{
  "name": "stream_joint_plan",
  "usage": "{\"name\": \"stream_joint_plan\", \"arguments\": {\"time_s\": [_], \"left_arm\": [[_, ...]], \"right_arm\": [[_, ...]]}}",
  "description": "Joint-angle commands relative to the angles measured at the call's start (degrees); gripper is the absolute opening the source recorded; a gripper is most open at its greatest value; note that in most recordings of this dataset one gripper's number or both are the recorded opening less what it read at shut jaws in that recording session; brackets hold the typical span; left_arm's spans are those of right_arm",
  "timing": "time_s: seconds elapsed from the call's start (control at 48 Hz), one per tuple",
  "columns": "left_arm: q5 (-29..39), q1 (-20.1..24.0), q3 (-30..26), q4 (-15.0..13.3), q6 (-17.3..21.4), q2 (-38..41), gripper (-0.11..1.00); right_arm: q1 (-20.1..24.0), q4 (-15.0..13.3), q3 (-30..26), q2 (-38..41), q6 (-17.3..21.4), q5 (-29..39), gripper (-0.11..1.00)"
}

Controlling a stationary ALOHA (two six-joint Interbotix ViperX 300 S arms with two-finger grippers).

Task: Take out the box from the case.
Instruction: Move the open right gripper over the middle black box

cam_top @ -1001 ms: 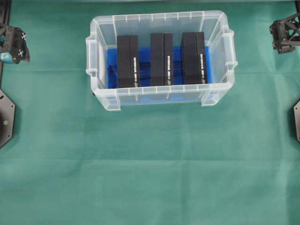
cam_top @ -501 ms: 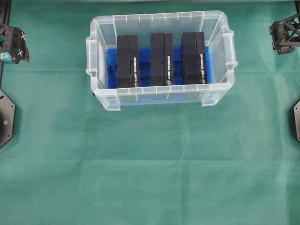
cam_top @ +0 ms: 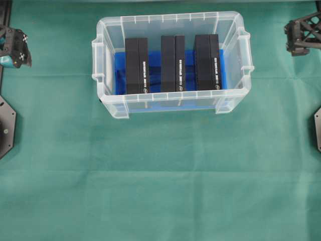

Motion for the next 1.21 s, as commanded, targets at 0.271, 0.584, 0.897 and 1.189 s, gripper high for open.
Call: {"name": "stream_joint_plan", "arguments": {"time_s": [0.271, 0.584, 0.897, 1.189], "left_arm": [[-0.1, 0.5, -1.3, 0.1, -0.1, 0.2, 0.96], [-0.1, 1.3, -1.3, 0.0, -0.1, 0.3, 0.96], [-0.1, 1.4, -1.4, 0.0, -0.1, 0.3, 0.96], [-0.1, 1.4, -1.4, 0.1, 0.0, 0.3, 0.96]], "right_arm": [[5.4, 0.1, -8.6, 9.6, 1.8, -2.9, 0.95], [8.2, 0.1, -19.5, 20.6, 2.9, -5.0, 0.95], [10.5, 0.0, -28.7, 30.1, 3.8, -7.2, 0.95], [12.1, 0.1, -34.5, 36.1, 5.7, -9.8, 0.95]]}}
